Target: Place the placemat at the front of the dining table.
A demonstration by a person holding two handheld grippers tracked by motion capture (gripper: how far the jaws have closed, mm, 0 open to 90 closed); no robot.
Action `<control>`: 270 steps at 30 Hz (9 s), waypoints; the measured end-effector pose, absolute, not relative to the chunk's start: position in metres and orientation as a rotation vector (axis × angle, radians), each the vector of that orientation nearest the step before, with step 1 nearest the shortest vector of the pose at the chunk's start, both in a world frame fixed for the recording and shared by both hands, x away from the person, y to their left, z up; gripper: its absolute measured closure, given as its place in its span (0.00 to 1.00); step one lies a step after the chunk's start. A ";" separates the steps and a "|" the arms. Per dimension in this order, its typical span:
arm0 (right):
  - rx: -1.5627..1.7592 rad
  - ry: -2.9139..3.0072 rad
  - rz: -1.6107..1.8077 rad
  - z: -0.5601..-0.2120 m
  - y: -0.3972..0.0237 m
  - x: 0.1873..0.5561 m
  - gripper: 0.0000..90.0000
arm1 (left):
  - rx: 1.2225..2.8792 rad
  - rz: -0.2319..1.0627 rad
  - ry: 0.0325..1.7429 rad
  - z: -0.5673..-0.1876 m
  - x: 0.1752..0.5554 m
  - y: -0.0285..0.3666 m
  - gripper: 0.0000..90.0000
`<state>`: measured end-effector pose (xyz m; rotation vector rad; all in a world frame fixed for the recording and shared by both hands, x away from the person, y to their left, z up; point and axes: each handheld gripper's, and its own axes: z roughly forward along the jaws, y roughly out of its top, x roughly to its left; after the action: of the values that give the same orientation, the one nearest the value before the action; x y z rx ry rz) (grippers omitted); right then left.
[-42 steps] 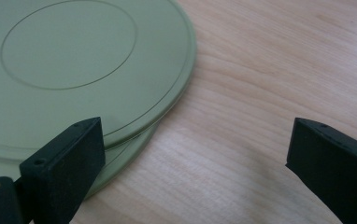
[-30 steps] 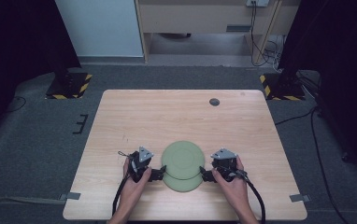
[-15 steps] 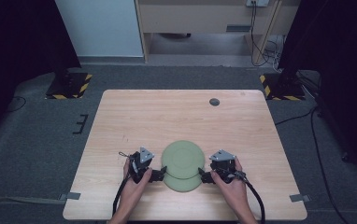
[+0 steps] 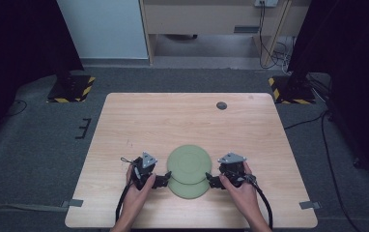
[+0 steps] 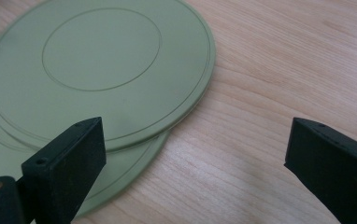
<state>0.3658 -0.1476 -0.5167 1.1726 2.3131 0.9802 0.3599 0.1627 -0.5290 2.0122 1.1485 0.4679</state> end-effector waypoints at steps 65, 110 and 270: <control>1.185 2.672 0.947 -0.489 -0.095 0.474 0.15 | 2.065 0.483 1.110 -0.529 0.361 0.148 0.00; 1.203 2.743 1.007 -0.494 -0.099 0.473 0.26 | 2.094 0.478 1.104 -0.532 0.356 0.144 0.00; 0.948 2.469 1.139 -0.392 -0.107 0.465 0.96 | 1.942 0.560 1.405 -0.531 0.383 0.226 0.03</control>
<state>0.4654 -0.1065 -0.3922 0.9481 2.4686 1.1385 0.3826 0.2259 -0.5309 1.9420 1.4050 0.5601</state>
